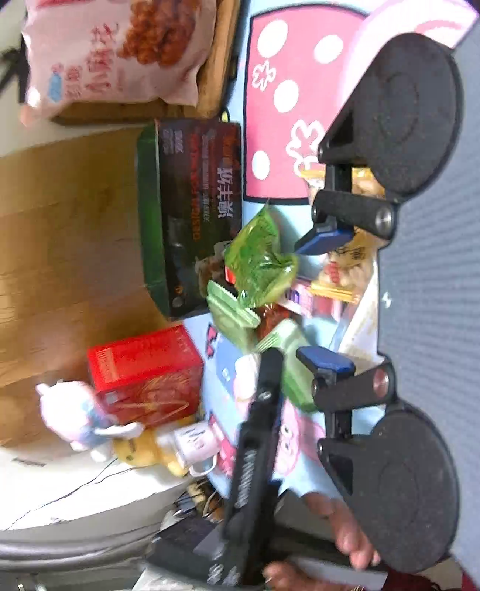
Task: Organize snacks
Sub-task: 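Grasp the clear pastry packet with the right gripper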
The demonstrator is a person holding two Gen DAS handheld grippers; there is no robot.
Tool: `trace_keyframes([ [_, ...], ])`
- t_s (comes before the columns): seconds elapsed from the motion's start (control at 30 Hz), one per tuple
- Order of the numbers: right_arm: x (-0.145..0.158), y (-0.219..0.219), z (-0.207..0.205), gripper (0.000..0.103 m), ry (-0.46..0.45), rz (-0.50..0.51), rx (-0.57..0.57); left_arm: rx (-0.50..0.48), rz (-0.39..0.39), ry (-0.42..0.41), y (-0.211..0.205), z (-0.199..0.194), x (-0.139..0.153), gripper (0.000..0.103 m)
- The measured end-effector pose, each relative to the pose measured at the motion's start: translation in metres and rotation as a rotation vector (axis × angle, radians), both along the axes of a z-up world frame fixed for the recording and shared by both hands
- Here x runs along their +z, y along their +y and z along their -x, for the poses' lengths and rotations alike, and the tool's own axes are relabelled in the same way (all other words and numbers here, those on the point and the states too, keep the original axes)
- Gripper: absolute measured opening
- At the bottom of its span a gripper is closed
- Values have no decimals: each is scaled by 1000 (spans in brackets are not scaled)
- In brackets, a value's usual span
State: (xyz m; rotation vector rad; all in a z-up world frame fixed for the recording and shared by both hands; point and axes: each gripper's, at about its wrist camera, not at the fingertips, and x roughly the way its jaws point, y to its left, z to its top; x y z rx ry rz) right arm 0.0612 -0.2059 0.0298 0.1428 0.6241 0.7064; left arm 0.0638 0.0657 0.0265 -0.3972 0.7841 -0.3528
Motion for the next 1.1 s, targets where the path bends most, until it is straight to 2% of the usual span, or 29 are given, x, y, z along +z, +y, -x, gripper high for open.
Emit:
trace_keyframes([
  [0.1, 1, -19, 18, 63, 16, -79, -28, -10, 33, -20, 5, 19, 6, 60],
  [0.17, 1, -30, 29, 72, 22, -95, -31, -10, 50, -45, 11, 32, 13, 60],
  [0.27, 0, -33, 49, 78, 11, -64, -5, -27, 85, -58, 16, 45, 20, 64],
  [0.37, -6, -29, 67, 78, 20, -32, 37, -100, 132, -35, 9, 51, 18, 66],
  [0.57, -23, -2, 67, 78, 33, 53, 51, -166, 82, 55, -24, 45, -8, 70],
  [0.6, -25, 3, 68, 77, 12, 68, 48, -164, 82, 33, -27, 49, -9, 70],
  [0.63, -25, 8, 69, 76, -7, 92, 46, -189, 75, 33, -33, 50, -10, 62],
  [0.67, -25, 13, 71, 65, -26, 114, 43, -219, 75, 45, -38, 50, -11, 51],
  [0.7, -25, 18, 73, 57, -42, 134, 42, -216, 65, 42, -42, 53, -10, 52],
  [0.73, -24, 20, 73, 55, -44, 136, 50, -215, 53, 36, -43, 54, -8, 52],
  [0.83, -21, 21, 74, 54, -50, 131, 54, -213, 62, 25, -40, 58, -1, 51],
  [0.97, -5, 13, 79, 54, -116, 84, 61, -215, 69, -70, -36, 68, 23, 51],
  [1.1, 4, 12, 62, 54, -127, 42, 57, -189, 64, -90, -31, 50, 32, 51],
])
